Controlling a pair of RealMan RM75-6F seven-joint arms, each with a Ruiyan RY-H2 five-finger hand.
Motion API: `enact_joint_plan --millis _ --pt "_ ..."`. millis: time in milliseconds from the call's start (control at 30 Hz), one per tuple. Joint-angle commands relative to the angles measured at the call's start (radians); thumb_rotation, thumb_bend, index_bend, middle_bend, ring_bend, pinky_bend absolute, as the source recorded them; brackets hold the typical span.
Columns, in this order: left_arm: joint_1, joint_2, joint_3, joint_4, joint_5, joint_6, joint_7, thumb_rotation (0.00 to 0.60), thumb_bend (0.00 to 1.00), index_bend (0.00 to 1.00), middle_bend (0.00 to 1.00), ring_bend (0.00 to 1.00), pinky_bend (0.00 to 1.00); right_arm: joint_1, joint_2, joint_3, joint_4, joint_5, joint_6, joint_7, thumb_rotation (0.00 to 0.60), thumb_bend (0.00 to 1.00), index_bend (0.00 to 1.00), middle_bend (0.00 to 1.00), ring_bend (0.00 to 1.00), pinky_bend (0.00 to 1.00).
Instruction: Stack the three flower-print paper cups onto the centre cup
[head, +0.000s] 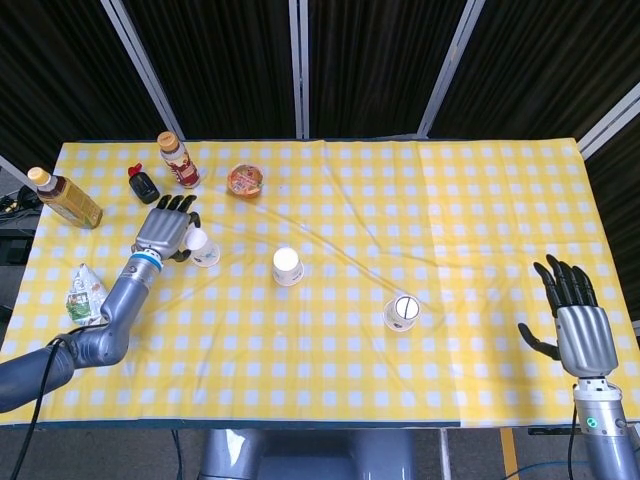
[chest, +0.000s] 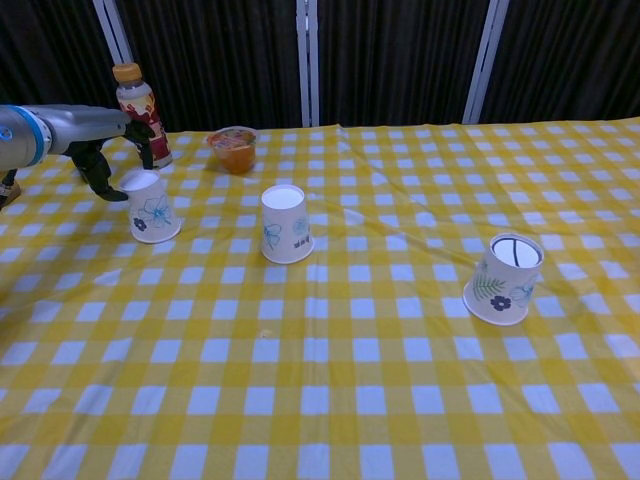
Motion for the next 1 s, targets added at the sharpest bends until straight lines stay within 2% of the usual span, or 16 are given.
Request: enact_joint_plan --millis 33,200,567,767,1000 --pt "0.005 0.014 -0.001 -0.026 0.019 0.018 -0.019 0.6 0.35 0.4 0.0 0.0 0.0 -0.001 0.001 0.0 -0.002 -0.002 0.003 0.0 0.6 0.14 0.0 0.0 0.0 0.0" --pt "0.014 0.053 -0.015 -0.098 0.068 0.065 -0.049 0.6 0.35 0.4 0.0 0.0 0.0 -0.002 0.003 0.001 -0.005 -0.003 0.008 0.001 0.6 0.14 0.0 0.0 0.0 0.0" --pt "-0.007 0.132 -0.074 -0.335 0.182 0.191 -0.051 0.6 0.35 0.4 0.0 0.0 0.0 -0.003 0.006 0.01 -0.003 0.014 0.006 -0.001 0.6 0.14 0.0 0.0 0.0 0.0" --pt "-0.047 0.118 -0.086 -0.4 0.173 0.21 -0.004 0.6 0.35 0.4 0.0 0.0 0.0 -0.004 0.008 0.013 -0.002 0.021 0.005 0.001 0.6 0.14 0.0 0.0 0.0 0.0" --pt "-0.094 0.077 -0.08 -0.42 0.124 0.21 0.043 0.6 0.35 0.4 0.0 0.0 0.0 -0.006 0.016 0.016 -0.009 0.021 0.009 0.013 0.6 0.14 0.0 0.0 0.0 0.0"
